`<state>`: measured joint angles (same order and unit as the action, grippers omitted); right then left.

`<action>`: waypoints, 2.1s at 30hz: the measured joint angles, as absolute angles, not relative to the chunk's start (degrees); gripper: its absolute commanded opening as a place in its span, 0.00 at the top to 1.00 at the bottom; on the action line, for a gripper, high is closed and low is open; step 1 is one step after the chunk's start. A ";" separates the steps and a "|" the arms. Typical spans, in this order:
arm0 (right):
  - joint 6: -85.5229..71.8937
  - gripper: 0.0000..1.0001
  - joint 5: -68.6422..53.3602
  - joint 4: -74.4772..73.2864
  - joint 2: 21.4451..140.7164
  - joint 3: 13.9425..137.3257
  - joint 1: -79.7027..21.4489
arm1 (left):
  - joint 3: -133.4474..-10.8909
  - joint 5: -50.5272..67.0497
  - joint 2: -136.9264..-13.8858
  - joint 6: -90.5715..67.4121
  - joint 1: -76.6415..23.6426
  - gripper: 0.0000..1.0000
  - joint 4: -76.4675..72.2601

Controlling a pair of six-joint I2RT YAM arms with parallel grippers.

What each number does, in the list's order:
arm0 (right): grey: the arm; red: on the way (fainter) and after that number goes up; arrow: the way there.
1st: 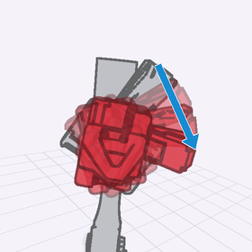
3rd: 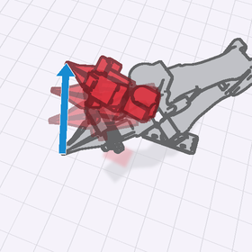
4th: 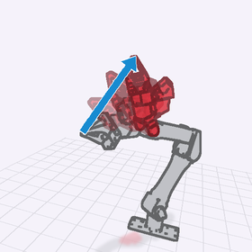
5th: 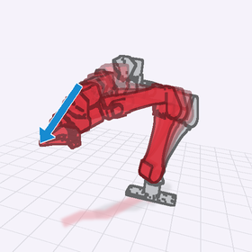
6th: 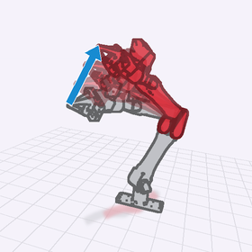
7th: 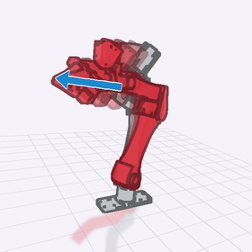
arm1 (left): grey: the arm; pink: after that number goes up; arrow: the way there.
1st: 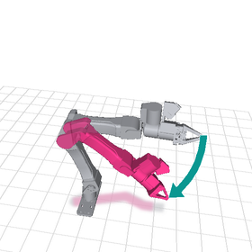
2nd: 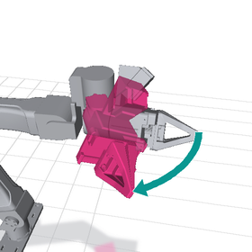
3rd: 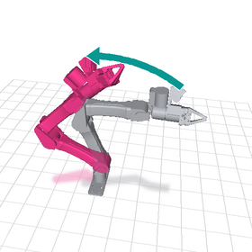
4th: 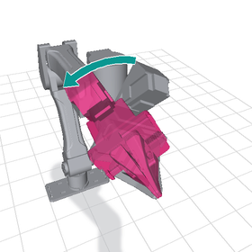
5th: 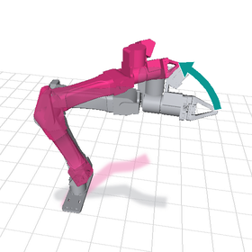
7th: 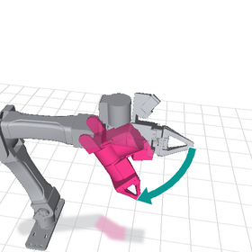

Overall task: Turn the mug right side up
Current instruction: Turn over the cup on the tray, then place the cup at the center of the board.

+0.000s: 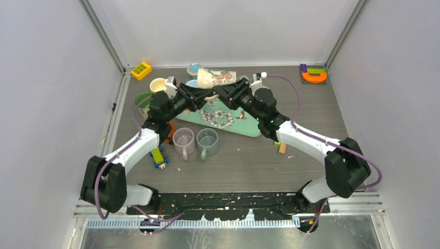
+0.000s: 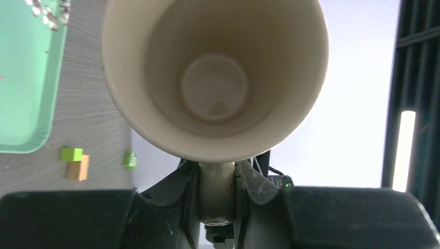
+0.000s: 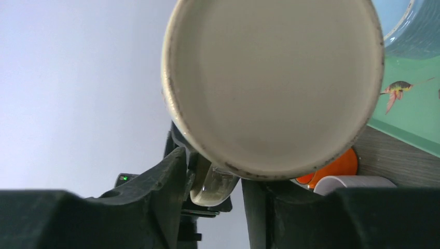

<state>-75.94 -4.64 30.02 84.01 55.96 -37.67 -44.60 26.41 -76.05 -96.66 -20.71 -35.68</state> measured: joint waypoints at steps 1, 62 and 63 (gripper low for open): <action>-75.18 0.45 -4.75 29.80 83.99 55.96 -37.71 | -45.76 26.52 -75.31 -94.72 -20.67 1.00 -32.51; -49.50 0.00 -4.19 -21.39 66.04 58.37 -11.11 | -63.33 -0.47 -78.52 -28.77 -53.78 1.00 30.63; -49.50 0.00 -4.23 -21.17 66.06 58.19 -11.11 | -62.74 -1.13 -78.52 -28.27 -54.30 1.00 30.22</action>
<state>-49.50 -4.23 -21.17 66.06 58.19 -11.11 -62.74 -1.13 -78.52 -28.27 -54.30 30.22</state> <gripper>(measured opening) 0.996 0.240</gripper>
